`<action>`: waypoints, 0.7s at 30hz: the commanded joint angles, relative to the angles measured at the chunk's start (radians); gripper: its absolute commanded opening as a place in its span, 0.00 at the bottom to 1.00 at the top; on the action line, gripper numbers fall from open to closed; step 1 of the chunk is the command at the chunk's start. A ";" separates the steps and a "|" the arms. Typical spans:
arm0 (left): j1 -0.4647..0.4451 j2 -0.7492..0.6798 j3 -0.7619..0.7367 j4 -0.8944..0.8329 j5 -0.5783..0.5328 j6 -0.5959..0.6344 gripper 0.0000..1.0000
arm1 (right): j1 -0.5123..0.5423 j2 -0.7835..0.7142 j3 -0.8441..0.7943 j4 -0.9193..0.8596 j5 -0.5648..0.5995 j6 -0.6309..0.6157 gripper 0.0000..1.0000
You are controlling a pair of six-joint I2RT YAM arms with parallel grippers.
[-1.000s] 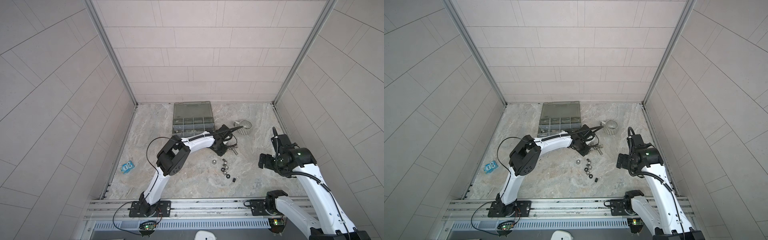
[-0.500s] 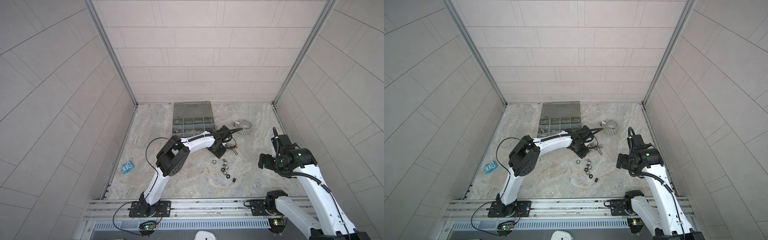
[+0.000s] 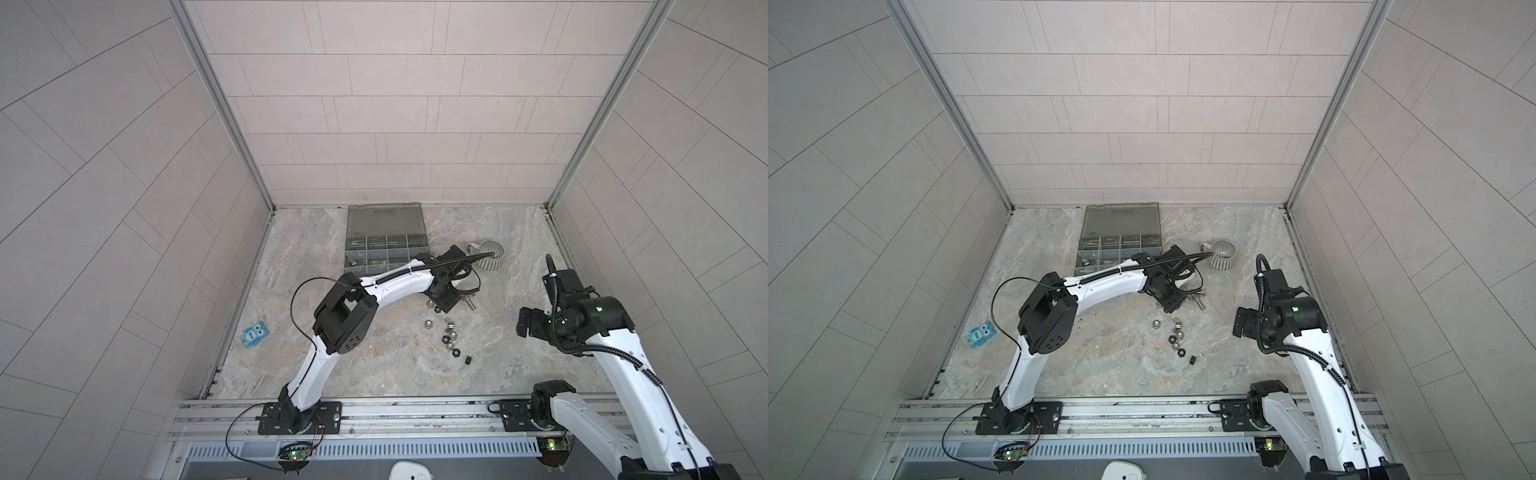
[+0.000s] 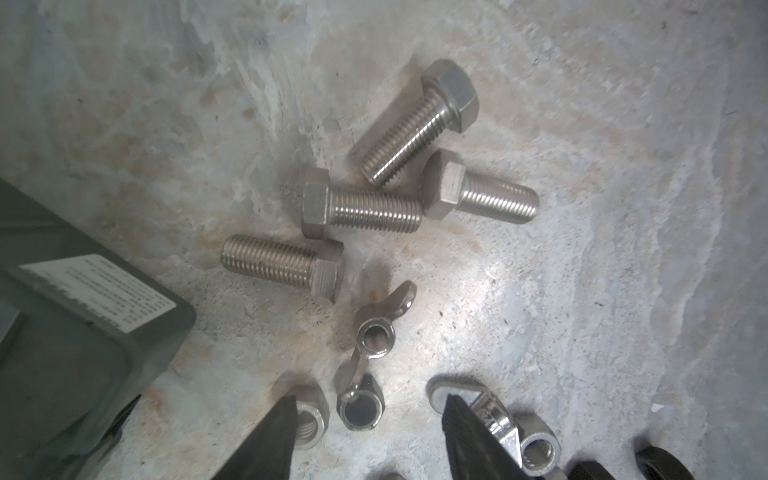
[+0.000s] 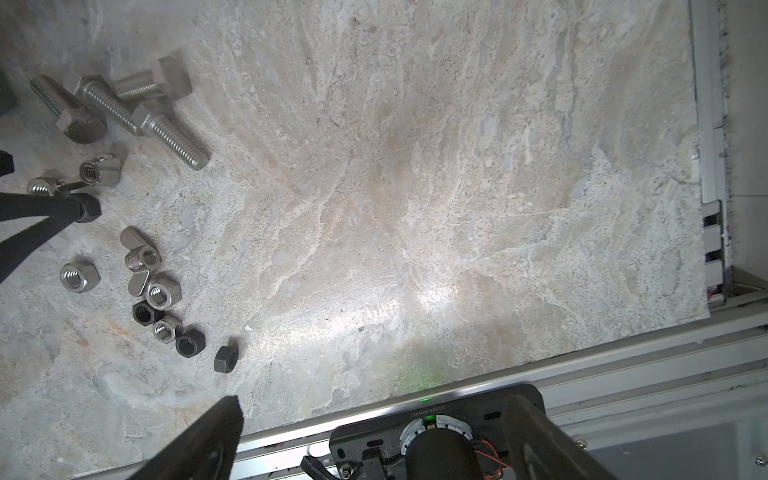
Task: Sort the screws and nuts into containers
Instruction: 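Close the left gripper around the wing nut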
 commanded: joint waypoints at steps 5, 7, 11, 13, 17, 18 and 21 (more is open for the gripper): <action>-0.001 0.055 0.061 -0.002 0.007 0.035 0.62 | -0.004 -0.006 -0.001 -0.016 0.010 0.005 0.99; -0.002 0.070 0.075 -0.006 0.011 0.039 0.62 | -0.004 -0.006 0.001 -0.017 0.012 0.005 0.99; -0.002 0.095 0.100 -0.017 0.022 0.042 0.61 | -0.005 0.000 0.001 -0.016 0.013 0.003 0.99; -0.002 0.100 0.101 -0.019 0.025 0.041 0.60 | -0.005 0.002 0.001 -0.015 0.015 0.005 0.99; -0.002 0.104 0.092 -0.020 0.031 0.039 0.59 | -0.008 0.008 -0.001 -0.012 0.016 0.006 0.99; -0.001 0.106 0.089 -0.020 0.034 0.039 0.58 | -0.008 0.008 -0.001 -0.012 0.015 0.005 0.99; -0.002 0.108 0.077 -0.016 0.037 0.035 0.58 | -0.010 0.011 -0.004 -0.010 0.013 0.005 0.99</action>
